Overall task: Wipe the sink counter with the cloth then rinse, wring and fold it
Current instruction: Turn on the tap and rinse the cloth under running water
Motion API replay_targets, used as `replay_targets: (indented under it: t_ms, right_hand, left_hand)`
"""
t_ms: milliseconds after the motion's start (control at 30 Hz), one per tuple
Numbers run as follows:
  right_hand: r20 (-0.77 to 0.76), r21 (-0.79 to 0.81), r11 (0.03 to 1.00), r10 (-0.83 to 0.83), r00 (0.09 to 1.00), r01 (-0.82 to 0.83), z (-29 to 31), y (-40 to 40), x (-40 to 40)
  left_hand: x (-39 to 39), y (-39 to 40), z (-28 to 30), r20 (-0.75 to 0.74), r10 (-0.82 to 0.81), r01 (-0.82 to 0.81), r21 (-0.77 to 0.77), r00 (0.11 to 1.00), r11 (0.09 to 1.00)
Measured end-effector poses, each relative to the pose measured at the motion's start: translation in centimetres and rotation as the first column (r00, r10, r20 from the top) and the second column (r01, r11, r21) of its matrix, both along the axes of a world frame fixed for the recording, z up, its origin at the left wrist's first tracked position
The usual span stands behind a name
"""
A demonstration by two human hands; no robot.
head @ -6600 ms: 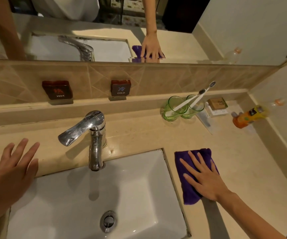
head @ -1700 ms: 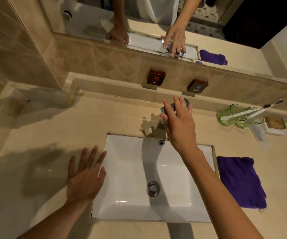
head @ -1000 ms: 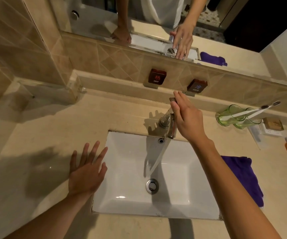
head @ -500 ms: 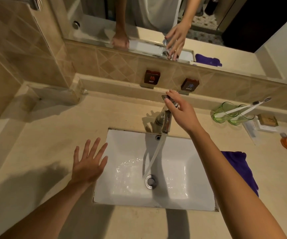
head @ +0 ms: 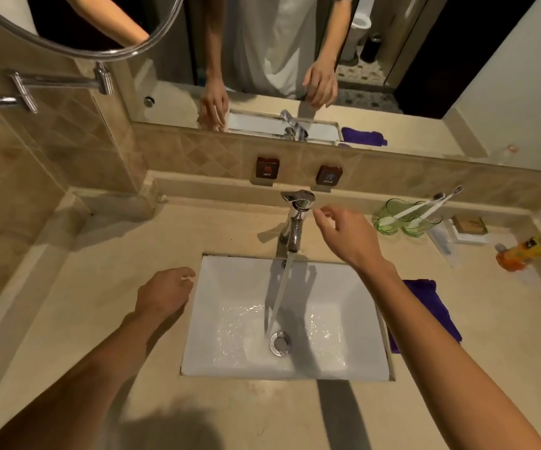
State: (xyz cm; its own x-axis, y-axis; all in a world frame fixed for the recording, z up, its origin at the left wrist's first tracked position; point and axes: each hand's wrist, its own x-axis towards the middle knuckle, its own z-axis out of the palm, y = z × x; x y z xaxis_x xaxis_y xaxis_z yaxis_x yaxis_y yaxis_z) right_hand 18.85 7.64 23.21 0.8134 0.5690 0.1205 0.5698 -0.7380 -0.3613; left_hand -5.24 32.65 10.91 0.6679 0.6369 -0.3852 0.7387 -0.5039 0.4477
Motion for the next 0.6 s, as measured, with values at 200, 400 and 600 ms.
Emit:
replay_targets:
  t_ms: [200, 400, 600]
  right_hand:
    - [0.062, -0.090, 0.995, 0.048, 0.997, -0.043, -0.7, -4.1, -3.1]
    - [0.120, -0.104, 0.994, 0.042, 0.992, -0.030, -2.6, -7.6, -8.0]
    - [0.113, -0.142, 0.990, 0.006, 0.994, 0.010, -5.1, -10.0, -12.1]
  left_hand:
    - [-1.3, -3.5, 3.7, 0.329, -0.070, -0.024, 0.275, 0.942, 0.961]
    - [-3.2, -7.0, 5.1, 0.383, -0.238, 0.002, 0.524, 0.893, 0.852]
    - [-4.8, -9.6, 3.9, 0.300, -0.275, 0.043, 0.601, 0.913, 0.798]
